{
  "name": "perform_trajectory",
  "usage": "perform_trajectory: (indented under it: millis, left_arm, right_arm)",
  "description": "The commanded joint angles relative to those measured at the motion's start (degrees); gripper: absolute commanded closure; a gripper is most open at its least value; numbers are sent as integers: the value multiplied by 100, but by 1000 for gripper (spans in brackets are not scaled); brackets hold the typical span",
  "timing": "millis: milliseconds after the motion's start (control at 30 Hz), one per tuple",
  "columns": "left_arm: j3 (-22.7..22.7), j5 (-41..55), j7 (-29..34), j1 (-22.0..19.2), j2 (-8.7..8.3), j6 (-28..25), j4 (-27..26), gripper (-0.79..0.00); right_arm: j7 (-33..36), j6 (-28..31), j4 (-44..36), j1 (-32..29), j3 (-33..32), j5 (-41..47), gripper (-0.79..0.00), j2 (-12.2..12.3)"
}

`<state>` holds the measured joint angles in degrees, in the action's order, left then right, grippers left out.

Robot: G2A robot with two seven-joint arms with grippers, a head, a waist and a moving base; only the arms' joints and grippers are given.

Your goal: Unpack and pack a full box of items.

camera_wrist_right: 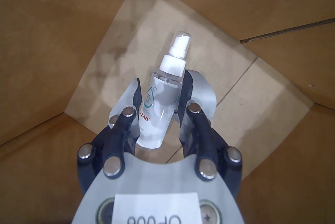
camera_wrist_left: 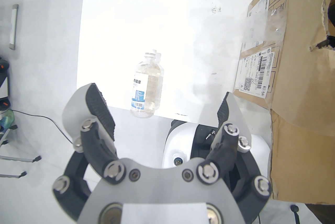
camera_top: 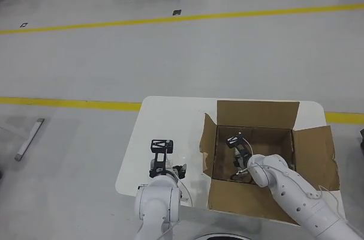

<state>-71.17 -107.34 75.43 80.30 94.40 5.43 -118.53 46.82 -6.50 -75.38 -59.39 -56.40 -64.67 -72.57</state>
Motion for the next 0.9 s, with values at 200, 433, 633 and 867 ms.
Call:
perform_trajectory:
  millis: [200,433,633,867]
  left_arm:
    - [0,0,0,0,0,0,0,-785]
    - [0,0,0,0,0,0,0,-785]
    - [0,0,0,0,0,0,0,-785]
    - [0,0,0,0,0,0,0,-785]
  right_arm:
    - [-8,41,169,62,41,0,-372,-50]
    - [15,109,307,107,78,-28,-382,-88]
    - [7,172,406,150,116,-61,-385,-122]
    - [-2,203,483,162,151,-122,-351,-156]
